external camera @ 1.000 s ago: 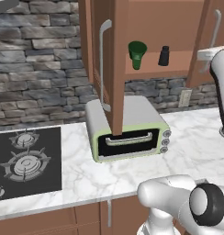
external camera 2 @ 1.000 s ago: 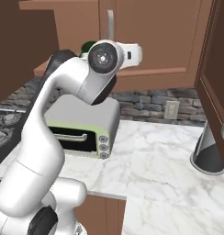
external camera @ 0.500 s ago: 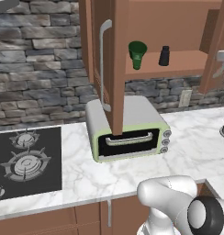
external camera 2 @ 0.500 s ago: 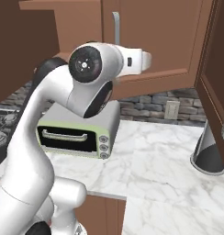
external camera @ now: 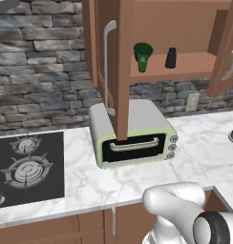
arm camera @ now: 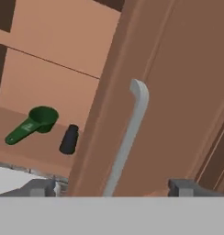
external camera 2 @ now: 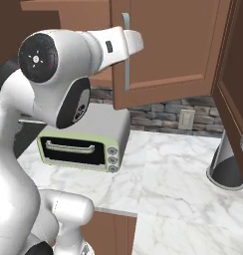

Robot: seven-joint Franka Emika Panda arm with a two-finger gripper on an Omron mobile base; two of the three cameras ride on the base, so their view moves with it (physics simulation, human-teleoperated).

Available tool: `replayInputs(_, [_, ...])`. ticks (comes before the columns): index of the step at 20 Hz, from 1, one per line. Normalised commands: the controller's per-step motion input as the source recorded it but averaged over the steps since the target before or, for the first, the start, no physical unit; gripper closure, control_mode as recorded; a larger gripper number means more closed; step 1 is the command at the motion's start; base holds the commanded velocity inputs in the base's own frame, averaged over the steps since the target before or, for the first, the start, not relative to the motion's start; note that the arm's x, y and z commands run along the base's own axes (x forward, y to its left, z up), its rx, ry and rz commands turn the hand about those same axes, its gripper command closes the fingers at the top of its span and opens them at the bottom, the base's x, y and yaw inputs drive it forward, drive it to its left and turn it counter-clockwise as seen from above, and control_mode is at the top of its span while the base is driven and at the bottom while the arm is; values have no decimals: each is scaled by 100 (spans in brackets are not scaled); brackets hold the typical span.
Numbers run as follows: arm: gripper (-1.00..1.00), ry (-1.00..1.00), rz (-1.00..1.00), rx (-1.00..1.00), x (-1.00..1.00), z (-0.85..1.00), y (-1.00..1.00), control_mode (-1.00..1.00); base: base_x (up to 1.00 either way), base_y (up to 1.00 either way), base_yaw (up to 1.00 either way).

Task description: The dining table condiment station is running low on shaker. Refill the condiment station by opening the cabinet and taking the shaker from the cabinet and placing it on the dining table.

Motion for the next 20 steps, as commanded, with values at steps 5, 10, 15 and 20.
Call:
replayInputs(5, [-100,1,6,-53,-1,-5,85,-100,0,0,0])
replayInputs(10, [-100,7,3,-41,8,-19,69,-100,0,0,0])
replayInputs(15, [-100,18,0,-30,38,-33,16,-100,0,0,0])
replayInputs(20, [-100,23,0,-24,57,-38,0,-100,0,0,0])
